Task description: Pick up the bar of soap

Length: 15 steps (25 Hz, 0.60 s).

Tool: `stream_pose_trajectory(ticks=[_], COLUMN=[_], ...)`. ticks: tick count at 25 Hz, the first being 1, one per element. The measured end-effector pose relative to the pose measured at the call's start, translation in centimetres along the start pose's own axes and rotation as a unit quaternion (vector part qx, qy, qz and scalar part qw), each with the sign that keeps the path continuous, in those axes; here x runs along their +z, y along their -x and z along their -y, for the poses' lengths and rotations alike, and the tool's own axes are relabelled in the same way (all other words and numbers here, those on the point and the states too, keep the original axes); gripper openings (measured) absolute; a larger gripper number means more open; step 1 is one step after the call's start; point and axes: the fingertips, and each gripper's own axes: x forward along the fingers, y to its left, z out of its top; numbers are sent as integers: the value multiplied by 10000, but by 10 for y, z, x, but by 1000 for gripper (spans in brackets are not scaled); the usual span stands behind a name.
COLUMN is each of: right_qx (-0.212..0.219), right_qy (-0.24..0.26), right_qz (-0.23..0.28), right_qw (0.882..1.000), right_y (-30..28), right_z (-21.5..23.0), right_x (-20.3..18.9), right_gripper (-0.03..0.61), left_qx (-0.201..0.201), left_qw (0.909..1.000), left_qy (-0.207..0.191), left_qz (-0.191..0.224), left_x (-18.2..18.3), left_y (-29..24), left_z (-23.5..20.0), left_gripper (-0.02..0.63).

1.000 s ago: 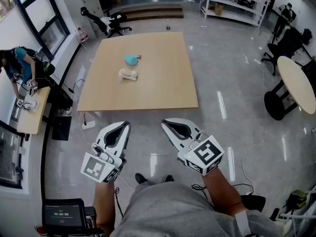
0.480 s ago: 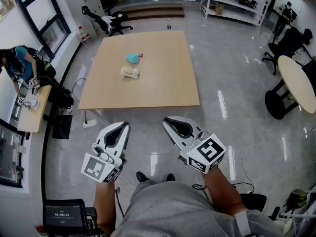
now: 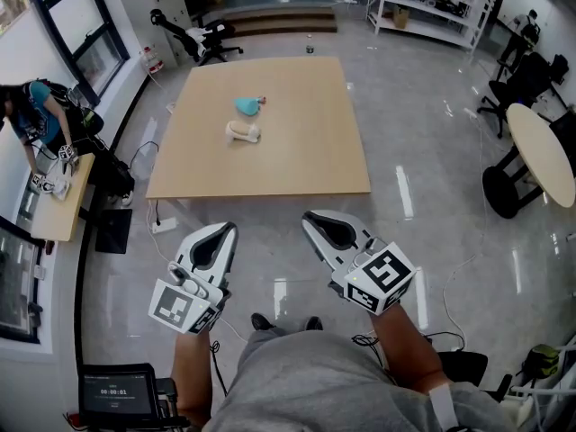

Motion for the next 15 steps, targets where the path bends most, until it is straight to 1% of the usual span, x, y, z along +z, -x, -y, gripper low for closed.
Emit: stream_pose_trajectory(ticks=[3, 6, 8, 15], right_qx=[-29, -51, -84, -81], right_qy=[-1, -13, -47, -76], right_qz=[-18, -64, -75, -4], right_qw=[10000, 10000, 9999, 9999], right_y=[-16, -59, -77, -95], right_z=[-5, -14, -16, -15], right_x=[1, 9, 12, 0], right_gripper=[8, 8, 8, 8], left_qx=[18, 16, 12, 47], left_qw=[10000, 10000, 10000, 10000], left_qy=[23, 66, 67, -9], left_qz=[11, 10, 6, -40], left_x=[-1, 1, 2, -9], left_y=[9, 23, 29, 40], left_z=[-17, -60, -78, -89], left_gripper=[5, 5, 5, 5])
